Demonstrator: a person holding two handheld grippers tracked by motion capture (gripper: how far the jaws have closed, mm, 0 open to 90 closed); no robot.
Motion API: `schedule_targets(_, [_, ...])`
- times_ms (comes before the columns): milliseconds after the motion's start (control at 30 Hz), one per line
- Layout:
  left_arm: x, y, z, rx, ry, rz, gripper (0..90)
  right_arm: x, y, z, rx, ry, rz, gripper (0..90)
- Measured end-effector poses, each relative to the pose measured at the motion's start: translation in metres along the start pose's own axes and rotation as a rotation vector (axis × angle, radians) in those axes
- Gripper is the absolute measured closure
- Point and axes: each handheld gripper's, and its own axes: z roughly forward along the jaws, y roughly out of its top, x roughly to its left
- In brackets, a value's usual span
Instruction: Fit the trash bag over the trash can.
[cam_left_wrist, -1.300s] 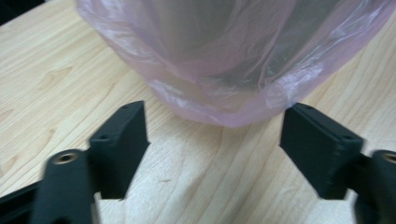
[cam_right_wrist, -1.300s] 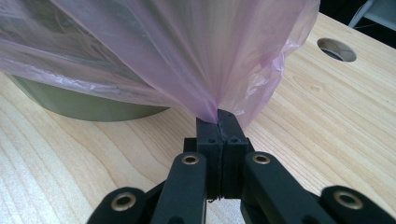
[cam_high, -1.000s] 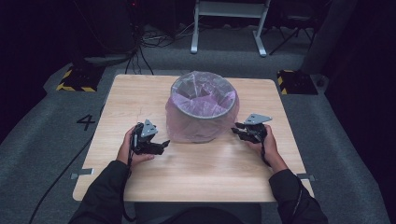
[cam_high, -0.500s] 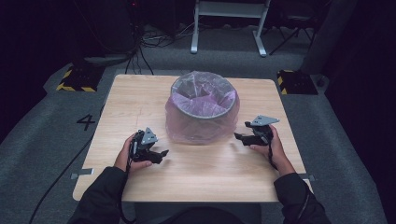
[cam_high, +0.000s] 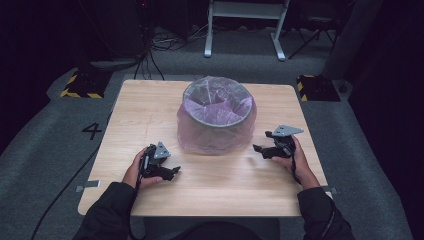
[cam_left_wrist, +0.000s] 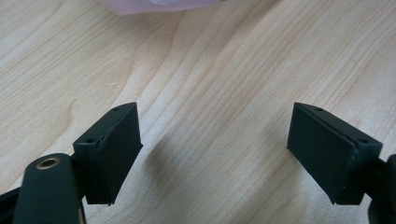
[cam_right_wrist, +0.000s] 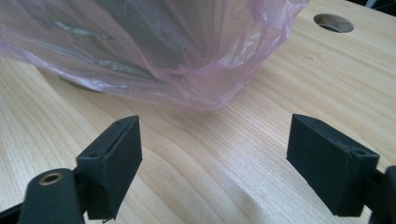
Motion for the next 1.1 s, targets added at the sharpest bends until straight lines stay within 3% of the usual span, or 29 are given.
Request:
schedule_targets(167, [0.0, -0.001, 0.002, -0.005, -0.01, -0.009, 17.1, 0.001, 0.0, -0.001, -0.004, 0.001, -0.002, 17.6])
schedule_targets(467, [0.005, -0.006, 0.005, -0.031, -0.048, -0.073, 15.1, -0.001, 0.005, -0.011, -0.027, -0.013, 0.002, 17.6])
schedule_targets(1100, [0.007, -0.005, 0.006, -0.029, -0.058, -0.08, 14.4, -0.002, 0.024, -0.032, -0.066, -0.046, 0.027, 18.5])
